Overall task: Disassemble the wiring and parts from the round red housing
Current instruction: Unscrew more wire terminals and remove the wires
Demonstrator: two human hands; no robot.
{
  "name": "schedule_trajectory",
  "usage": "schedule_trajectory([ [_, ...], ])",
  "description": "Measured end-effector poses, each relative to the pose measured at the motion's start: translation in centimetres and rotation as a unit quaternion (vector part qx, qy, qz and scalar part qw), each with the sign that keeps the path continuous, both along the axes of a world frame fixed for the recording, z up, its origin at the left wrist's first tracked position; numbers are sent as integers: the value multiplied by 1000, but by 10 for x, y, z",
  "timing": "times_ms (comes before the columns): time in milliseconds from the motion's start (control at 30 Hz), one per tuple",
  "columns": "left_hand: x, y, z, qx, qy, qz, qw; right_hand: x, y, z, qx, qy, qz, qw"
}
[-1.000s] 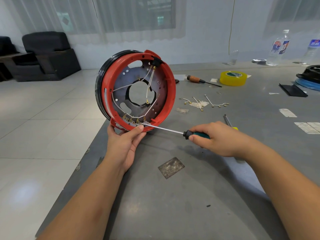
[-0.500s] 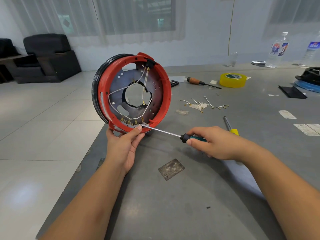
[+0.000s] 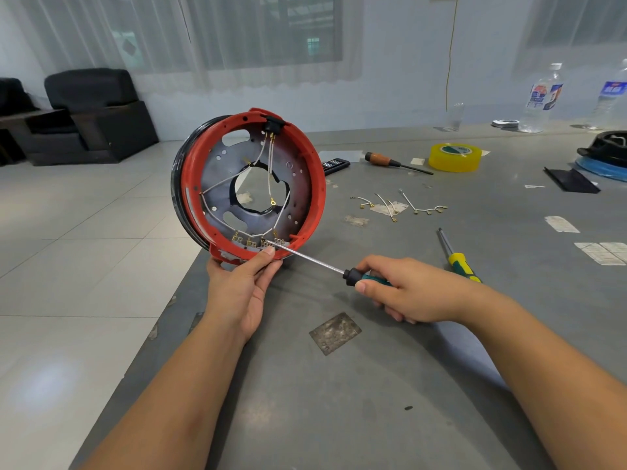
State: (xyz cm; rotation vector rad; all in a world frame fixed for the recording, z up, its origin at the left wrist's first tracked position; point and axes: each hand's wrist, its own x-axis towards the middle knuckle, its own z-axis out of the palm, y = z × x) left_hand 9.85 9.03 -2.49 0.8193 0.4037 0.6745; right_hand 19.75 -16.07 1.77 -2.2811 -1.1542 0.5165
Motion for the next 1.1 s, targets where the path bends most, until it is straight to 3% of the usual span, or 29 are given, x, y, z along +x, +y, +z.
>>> schedule_trajectory([
  [500,-1,-1,3,10,36,-60,997,18,-13,5,44,-90,-44,994],
  [700,-3,-10,11,22,44,-58,997,19,-18,7,62,-72,-50,994],
  [933,-9,-7,19,120,123,-50,984,21,-19,7,72,-57,-42,995],
  [1100,-13,3,16,65,101,-85,989,21,-18,9,53,-73,-42,995],
])
